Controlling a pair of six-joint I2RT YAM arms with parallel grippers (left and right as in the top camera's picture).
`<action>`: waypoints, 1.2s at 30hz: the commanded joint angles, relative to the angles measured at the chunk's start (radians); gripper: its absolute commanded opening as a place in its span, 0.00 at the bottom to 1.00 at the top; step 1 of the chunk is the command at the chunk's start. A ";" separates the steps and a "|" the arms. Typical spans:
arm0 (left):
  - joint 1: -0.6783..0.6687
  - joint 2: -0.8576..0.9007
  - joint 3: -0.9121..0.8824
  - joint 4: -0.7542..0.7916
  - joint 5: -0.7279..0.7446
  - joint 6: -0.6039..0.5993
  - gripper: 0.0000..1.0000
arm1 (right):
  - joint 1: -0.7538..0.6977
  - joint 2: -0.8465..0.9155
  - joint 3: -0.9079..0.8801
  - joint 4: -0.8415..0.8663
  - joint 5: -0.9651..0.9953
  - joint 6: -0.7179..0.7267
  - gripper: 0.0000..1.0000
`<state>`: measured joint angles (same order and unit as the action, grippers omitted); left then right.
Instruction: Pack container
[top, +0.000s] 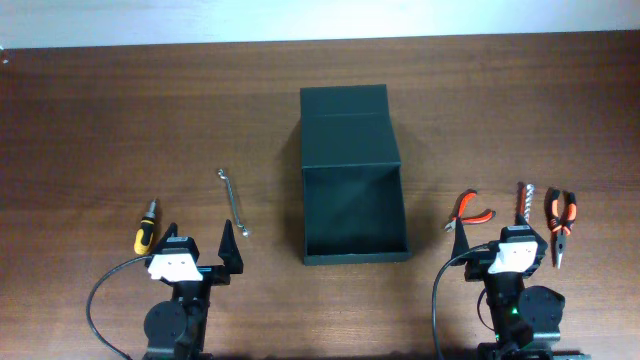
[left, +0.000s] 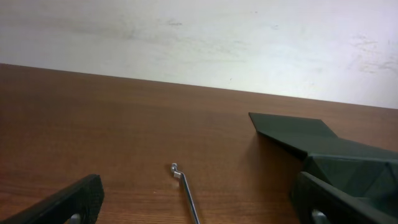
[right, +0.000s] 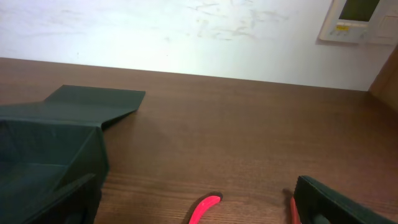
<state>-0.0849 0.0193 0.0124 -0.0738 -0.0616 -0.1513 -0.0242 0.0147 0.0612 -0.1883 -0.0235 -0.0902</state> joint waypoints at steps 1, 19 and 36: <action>-0.004 -0.013 -0.003 -0.002 -0.014 -0.008 0.99 | 0.006 -0.011 -0.006 -0.006 -0.001 -0.007 0.99; -0.004 -0.013 -0.003 -0.002 -0.014 -0.008 0.99 | 0.006 -0.011 -0.006 -0.006 -0.002 -0.006 0.99; -0.004 -0.013 -0.003 0.011 -0.013 -0.052 0.99 | 0.006 -0.011 -0.005 -0.006 -0.001 0.108 0.99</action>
<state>-0.0849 0.0193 0.0124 -0.0731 -0.0616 -0.1551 -0.0242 0.0147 0.0612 -0.1883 -0.0235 -0.0597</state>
